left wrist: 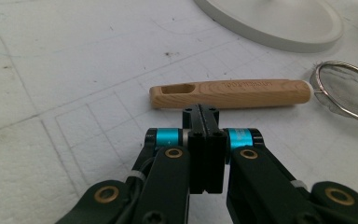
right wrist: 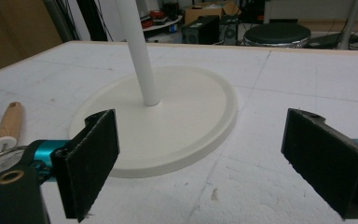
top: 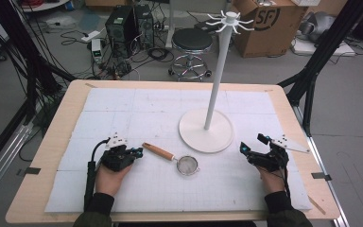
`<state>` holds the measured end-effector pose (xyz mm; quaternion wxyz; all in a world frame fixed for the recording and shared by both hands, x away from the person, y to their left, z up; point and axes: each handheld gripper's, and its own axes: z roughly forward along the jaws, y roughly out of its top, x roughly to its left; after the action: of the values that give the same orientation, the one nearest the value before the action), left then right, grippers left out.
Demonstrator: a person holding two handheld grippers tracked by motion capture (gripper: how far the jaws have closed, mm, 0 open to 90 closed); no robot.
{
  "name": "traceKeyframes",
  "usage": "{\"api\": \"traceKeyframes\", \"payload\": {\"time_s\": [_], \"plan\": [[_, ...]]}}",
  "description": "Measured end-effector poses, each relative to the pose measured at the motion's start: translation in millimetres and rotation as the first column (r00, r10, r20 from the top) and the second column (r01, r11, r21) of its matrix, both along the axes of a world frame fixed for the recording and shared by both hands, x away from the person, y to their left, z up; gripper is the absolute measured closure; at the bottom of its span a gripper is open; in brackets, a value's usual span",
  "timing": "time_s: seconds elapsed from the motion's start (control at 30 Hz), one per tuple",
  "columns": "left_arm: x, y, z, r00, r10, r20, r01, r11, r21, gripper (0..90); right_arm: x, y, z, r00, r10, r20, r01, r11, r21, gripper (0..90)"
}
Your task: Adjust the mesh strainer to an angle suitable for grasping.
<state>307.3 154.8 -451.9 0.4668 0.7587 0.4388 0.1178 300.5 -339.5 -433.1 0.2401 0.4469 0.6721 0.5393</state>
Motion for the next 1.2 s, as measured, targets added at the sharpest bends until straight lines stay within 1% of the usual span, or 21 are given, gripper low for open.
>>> {"api": "traceKeyframes", "payload": {"time_s": [0.03,0.07,0.1,0.13,0.17,0.2,0.23,0.27,0.33,0.47,0.57,0.63,0.73,0.87,1.0,1.03,1.07,1.1,1.13,1.2], "plan": [[0.0,0.0,0.0,1.0000,0.000,0.000,0.000,1.0000,0.000,90.0,0.1,0.2,-0.1,1.0000,0.000,-0.002,0.000,1.0000,-0.002,10.4],[3.4,-3.4,-0.9,0.9990,0.017,-0.041,-0.017,0.9998,0.013,90.0,0.3,0.2,-0.2,1.0000,0.000,0.000,0.000,1.0000,-0.006,10.4],[3.4,-3.4,-0.9,0.9990,0.017,-0.041,-0.017,0.9998,0.013,90.0,0.4,0.2,-0.3,1.0000,0.002,0.004,-0.002,0.9999,-0.010,10.4],[8.2,-6.1,-3.8,0.9953,0.054,-0.080,-0.052,0.9983,0.027,90.0,0.3,0.2,-0.2,1.0000,0.002,0.004,-0.002,0.9999,-0.012,10.4],[8.2,-6.1,-3.8,0.9953,0.054,-0.080,-0.052,0.9983,0.027,90.0,-0.3,0.5,-0.1,1.0000,0.002,0.001,-0.002,0.9999,-0.010,10.4],[11.7,-6.4,-4.7,0.9912,0.073,-0.111,-0.071,0.9973,0.017,90.0,-0.1,0.3,0.1,1.0000,0.001,0.007,-0.001,0.9999,-0.015,10.4],[12.6,-6.9,-5.1,0.9897,0.080,-0.119,-0.078,0.9968,0.016,90.0,-0.3,0.4,0.1,1.0000,0.001,0.008,-0.001,0.9999,-0.016,10.4],[13.2,-8.0,-5.4,0.9893,0.085,-0.118,-0.083,0.9964,0.018,90.0,-0.7,0.7,0.2,1.0000,0.001,0.002,-0.001,0.9999,-0.013,10.4],[13.7,-9.0,-5.2,0.9888,0.087,-0.121,-0.085,0.9961,0.020,90.0,-0.6,1.2,0.1,1.0000,0.001,0.006,-0.001,0.9999,-0.017,10.4],[16.5,-10.5,-5.9,0.9878,0.093,-0.125,-0.092,0.9957,0.011,90.0,-0.6,1.9,-0.1,1.0000,0.004,0.006,-0.004,0.9997,-0.024,10.4],[19.3,-12.3,-6.2,0.9891,0.088,-0.118,-0.087,0.9961,0.016,90.0,-0.6,2.1,-0.2,1.0000,0.004,0.006,-0.004,0.9997,-0.025,10.4],[22.6,-12.4,-6.2,0.9879,0.085,-0.130,-0.085,0.9964,0.009,90.0,-0.5,2.2,-0.3,1.0000,0.005,0.008,-0.005,0.9996,-0.030,10.4],[25.9,-13.4,-6.0,0.9878,0.081,-0.133,-0.080,0.9967,0.009,90.0,-0.9,2.5,-0.1,1.0000,0.003,0.007,-0.003,0.9995,-0.033,10.4],[29.4,-15.3,-7.0,0.9897,0.075,-0.122,-0.075,0.9972,0.007,90.0,0.2,2.7,-0.8,1.0000,0.004,0.006,-0.004,0.9992,-0.039,10.4],[31.3,-15.9,-7.4,0.9899,0.073,-0.121,-0.073,0.9973,0.004,90.0,0.8,3.1,-1.1,1.0000,0.007,0.006,-0.007,0.9993,-0.038,10.4],[33.8,-16.4,-6.5,0.9885,0.069,-0.134,-0.069,0.9976,0.010,90.0,0.8,3.2,-1.1,1.0000,0.006,0.006,-0.006,0.9993,-0.038,10.4],[33.8,-16.4,-6.5,0.9885,0.069,-0.134,-0.069,0.9976,0.010,90.0,0.6,3.3,-1.1,1.0000,0.006,0.005,-0.006,0.9993,-0.037,10.4],[36.5,-17.4,-6.3,0.9878,0.063,-0.142,-0.064,0.9979,-0.001,90.0,0.9,3.0,-1.2,1.0000,0.004,0.008,-0.003,0.9992,-0.040,10.4],[39.1,-18.7,-6.3,0.9872,0.056,-0.149,-0.057,0.9984,-0.003,90.0,0.9,3.3,-1.1,1.0000,0.004,0.006,-0.004,0.9993,-0.038,10.4],[47.1,-26.7,-6.6,0.9889,0.050,-0.140,-0.050,0.9988,0.001,90.0,0.7,3.2,-1.1,1.0000,0.002,0.005,-0.002,0.9991,-0.043,10.4]]}}
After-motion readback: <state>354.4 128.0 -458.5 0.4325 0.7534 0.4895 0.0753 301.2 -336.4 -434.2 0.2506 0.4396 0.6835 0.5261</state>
